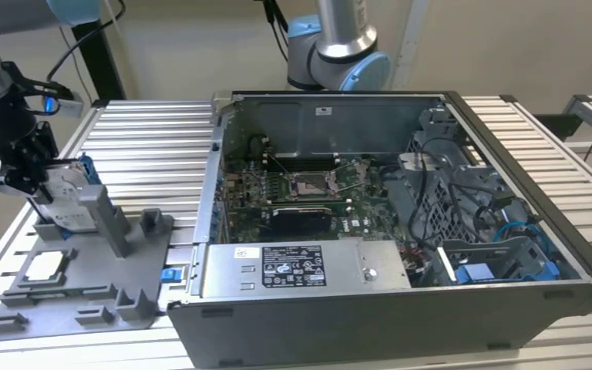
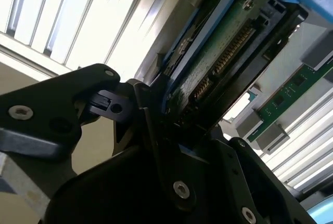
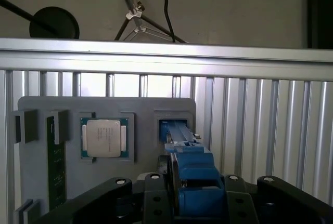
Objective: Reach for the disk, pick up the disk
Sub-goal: 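Pick up the disk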
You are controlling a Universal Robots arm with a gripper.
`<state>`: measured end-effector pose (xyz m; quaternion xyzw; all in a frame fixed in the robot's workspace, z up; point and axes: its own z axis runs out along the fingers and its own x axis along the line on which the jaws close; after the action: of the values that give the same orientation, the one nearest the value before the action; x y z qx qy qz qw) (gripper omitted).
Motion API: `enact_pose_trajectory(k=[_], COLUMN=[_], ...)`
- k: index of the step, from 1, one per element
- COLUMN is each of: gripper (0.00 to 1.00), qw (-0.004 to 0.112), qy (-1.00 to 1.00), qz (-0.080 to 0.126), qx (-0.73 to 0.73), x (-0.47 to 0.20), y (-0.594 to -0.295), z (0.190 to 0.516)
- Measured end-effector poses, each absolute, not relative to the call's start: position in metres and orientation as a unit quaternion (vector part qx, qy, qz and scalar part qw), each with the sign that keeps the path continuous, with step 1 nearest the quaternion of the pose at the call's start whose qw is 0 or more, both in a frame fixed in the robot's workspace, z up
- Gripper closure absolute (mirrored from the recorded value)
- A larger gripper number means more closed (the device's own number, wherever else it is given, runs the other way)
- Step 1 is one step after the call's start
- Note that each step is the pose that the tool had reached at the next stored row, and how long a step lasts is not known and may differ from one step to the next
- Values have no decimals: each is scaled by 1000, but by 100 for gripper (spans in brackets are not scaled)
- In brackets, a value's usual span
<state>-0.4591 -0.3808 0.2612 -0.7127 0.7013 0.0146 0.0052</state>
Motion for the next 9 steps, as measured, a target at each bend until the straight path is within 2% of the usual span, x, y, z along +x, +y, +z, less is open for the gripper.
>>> enact_pose_trajectory(k=[9], gripper=[100], qw=[5], qy=[701], qz=[14], qx=[-713], x=[-459], y=[-381], z=[266])
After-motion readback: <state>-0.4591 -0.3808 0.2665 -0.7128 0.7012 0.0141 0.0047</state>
